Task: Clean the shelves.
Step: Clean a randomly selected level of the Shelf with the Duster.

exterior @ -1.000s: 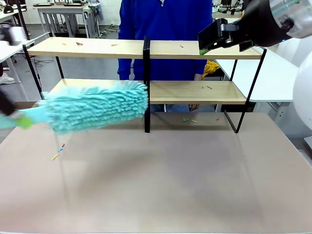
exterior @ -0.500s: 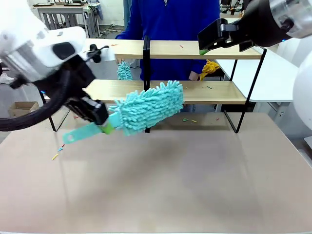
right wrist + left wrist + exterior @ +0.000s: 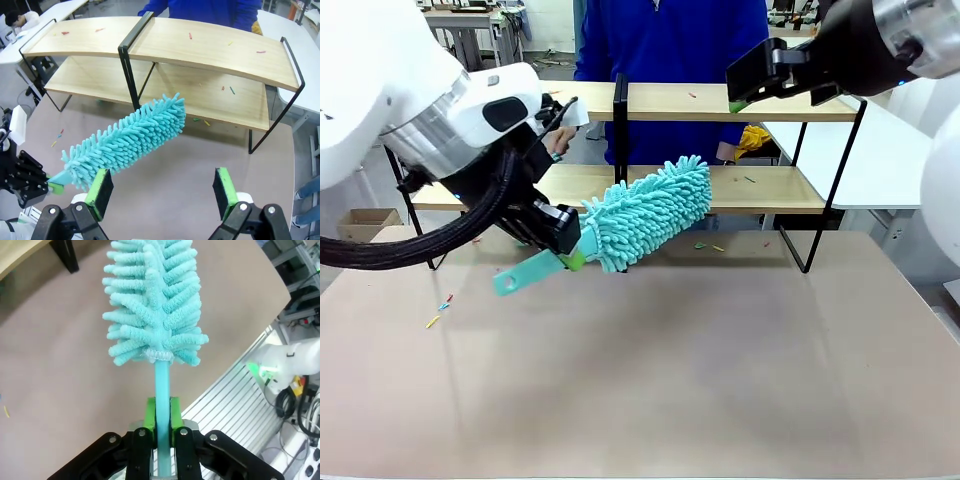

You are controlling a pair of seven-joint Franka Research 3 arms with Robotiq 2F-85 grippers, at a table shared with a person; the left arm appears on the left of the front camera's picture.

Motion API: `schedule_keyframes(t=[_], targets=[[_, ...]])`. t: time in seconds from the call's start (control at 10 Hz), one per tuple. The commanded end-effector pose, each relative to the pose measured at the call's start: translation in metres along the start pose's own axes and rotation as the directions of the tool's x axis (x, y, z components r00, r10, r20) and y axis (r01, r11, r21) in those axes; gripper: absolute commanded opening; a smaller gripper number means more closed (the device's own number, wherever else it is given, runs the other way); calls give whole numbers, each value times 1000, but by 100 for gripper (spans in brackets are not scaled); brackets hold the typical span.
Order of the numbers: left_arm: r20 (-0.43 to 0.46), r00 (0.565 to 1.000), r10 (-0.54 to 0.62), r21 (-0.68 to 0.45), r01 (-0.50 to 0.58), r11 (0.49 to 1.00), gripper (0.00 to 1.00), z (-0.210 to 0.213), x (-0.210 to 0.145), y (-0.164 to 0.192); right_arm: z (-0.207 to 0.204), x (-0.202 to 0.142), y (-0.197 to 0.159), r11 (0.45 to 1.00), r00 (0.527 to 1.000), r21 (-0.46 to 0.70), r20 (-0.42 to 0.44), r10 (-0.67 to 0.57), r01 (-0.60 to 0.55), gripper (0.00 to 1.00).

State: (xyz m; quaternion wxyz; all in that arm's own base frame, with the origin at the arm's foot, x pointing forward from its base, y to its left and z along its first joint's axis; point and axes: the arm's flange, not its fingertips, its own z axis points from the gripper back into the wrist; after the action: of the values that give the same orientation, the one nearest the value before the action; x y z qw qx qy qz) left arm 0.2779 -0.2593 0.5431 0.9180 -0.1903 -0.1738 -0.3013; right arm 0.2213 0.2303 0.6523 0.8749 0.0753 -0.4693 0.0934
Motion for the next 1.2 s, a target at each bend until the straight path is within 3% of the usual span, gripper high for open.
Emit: schedule_keyframes(t=[0.0,0.2,0.5,0.8,0.9,1.1], targets=[[7,1000,5,-2,-5,1000,13,-5,2,-3,0,1,-1,1000,1000,-1,0,-3,3,100],[14,1000,-11,2,11,1000,13,-26,20,-22,0,1,-1,1000,1000,-1,0,-3,3,100],[115,980,164,74,-173,982,13,-53,47,-44,0,1,-1,1000,1000,-1,0,-3,3,100],[285,898,336,153,-388,909,13,-79,74,-64,0,1,-1,1000,1000,-1,0,-3,3,100],[323,882,342,162,-407,899,13,-87,83,-68,0,1,-1,1000,1000,-1,0,-3,3,100],[298,882,364,221,-435,873,13,-107,111,-72,0,1,-1,1000,1000,-1,0,-3,3,100]])
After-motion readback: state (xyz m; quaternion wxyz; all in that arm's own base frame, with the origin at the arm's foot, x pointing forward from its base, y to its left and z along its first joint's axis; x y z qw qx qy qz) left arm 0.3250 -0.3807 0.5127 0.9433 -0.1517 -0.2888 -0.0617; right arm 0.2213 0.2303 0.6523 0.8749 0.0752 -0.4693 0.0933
